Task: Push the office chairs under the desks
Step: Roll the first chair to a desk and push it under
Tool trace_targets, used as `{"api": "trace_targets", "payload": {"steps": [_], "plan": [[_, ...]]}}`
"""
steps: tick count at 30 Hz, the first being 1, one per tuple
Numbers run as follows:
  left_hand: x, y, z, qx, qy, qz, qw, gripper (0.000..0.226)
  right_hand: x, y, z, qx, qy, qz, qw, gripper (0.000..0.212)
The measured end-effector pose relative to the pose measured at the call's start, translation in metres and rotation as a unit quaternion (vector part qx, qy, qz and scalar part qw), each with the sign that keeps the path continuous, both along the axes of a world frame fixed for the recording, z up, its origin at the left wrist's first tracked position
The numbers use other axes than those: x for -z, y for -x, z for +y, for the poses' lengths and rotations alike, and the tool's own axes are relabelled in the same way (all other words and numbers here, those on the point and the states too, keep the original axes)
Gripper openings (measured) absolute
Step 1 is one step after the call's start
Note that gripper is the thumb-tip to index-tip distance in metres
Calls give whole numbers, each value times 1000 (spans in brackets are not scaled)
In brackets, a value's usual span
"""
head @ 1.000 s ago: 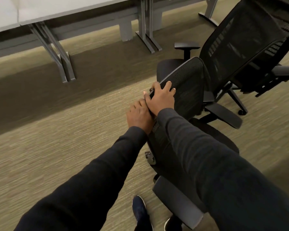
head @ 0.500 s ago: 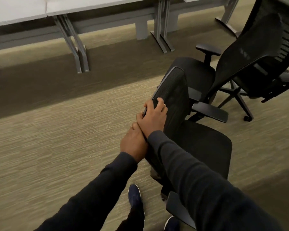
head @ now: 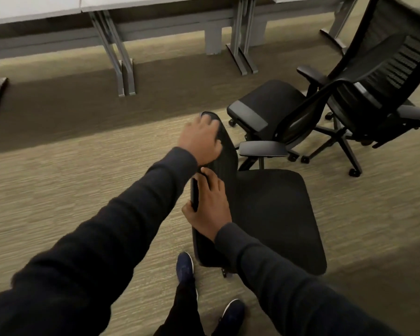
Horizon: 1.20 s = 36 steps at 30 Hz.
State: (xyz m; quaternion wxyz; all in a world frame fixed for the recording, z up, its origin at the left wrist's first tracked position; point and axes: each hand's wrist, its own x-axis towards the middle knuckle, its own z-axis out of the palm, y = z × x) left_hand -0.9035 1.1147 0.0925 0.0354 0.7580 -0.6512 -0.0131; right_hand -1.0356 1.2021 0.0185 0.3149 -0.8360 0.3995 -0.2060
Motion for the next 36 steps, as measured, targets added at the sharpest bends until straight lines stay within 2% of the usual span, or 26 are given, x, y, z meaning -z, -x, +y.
{"api": "trace_targets", "payload": {"steps": [3, 5, 7, 10, 15, 24, 30, 36], "plan": [[25, 17, -13, 118, -100, -54, 986, 45, -4, 21, 15, -21, -11, 4, 1000, 72], [40, 22, -10, 147, -180, -106, 967, 45, -5, 34, 26, -17, -37, -1, 999, 75], [50, 21, -2, 140, -213, -141, 957, 45, -4, 40, 37, 7, -79, 7, 997, 80], [61, 16, 17, 120, -192, -122, 966, 47, 1, 48, 52, 19, -128, 52, 990, 89], [76, 2, 51, 96, -130, -96, 982, 49, 4, 53, 60, -33, -153, 74, 985, 101], [86, -25, 74, 87, -112, -90, 986, 63, 6, 40, 77, -68, -162, 78, 981, 105], [85, -62, 72, 87, -115, -88, 986, 53, 2, -1, 87, -55, -169, 68, 982, 104], [86, -135, 81, 103, -108, -73, 986, 53, 3, -82, 102, -26, -192, 47, 980, 105]]}}
